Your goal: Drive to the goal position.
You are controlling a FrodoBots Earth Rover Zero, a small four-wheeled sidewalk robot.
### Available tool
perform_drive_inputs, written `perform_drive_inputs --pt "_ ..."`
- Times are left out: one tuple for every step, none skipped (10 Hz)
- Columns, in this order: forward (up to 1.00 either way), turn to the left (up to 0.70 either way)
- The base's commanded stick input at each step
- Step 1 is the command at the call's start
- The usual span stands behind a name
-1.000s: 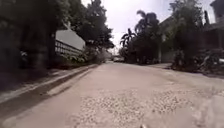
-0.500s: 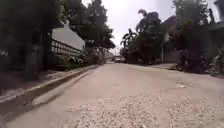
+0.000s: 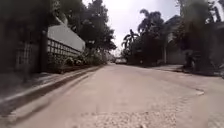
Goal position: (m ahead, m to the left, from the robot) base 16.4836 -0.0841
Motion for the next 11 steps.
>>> perform_drive_inputs --pt "1.0 0.0" --pt "1.0 0.0" --pt "1.0 0.0" --pt "1.0 0.0" --pt "1.0 0.0" --pt "1.0 0.0" --pt "1.0 0.0" --pt "1.0 0.0" --pt "1.0 0.0" --pt "1.0 0.0" --pt "1.0 0.0"
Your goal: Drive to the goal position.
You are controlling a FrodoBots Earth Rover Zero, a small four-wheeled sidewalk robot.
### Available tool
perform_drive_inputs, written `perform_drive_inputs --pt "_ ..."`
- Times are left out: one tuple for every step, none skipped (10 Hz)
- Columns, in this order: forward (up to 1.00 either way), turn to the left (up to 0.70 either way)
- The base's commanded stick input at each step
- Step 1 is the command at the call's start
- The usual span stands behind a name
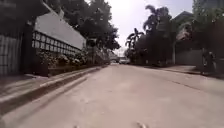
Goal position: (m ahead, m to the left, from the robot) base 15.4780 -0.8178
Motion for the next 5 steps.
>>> perform_drive_inputs --pt "1.0 0.0" --pt "1.0 0.0" --pt "1.0 0.0" --pt "1.0 0.0" --pt "1.0 0.0"
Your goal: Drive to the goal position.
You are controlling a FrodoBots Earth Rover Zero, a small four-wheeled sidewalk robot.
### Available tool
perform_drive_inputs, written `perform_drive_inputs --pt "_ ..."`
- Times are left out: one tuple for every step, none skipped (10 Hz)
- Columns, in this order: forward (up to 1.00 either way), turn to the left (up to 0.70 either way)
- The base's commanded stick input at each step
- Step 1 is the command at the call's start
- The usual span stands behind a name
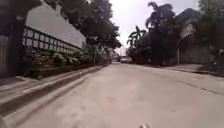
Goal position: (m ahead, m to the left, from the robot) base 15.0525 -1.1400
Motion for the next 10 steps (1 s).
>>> perform_drive_inputs --pt "1.0 0.0" --pt "1.0 0.0" --pt "1.0 0.0" --pt "1.0 0.0" --pt "1.0 0.0" --pt "1.0 0.0" --pt "1.0 0.0" --pt "1.0 0.0" --pt "1.0 0.0" --pt "1.0 0.0"
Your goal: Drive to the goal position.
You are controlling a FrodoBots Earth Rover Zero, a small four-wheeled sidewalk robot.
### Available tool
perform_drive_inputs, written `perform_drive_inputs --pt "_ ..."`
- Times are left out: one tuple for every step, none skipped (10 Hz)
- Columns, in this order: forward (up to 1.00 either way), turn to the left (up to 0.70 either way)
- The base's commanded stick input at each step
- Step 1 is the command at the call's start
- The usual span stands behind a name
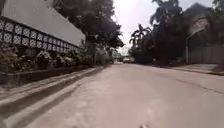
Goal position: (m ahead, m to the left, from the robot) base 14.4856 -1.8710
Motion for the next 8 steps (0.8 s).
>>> perform_drive_inputs --pt "1.0 0.0" --pt "1.0 0.0" --pt "1.0 -0.01" --pt "1.0 -0.04" --pt "1.0 -0.08" --pt "1.0 -0.2" --pt "1.0 -0.31" --pt "1.0 -0.36"
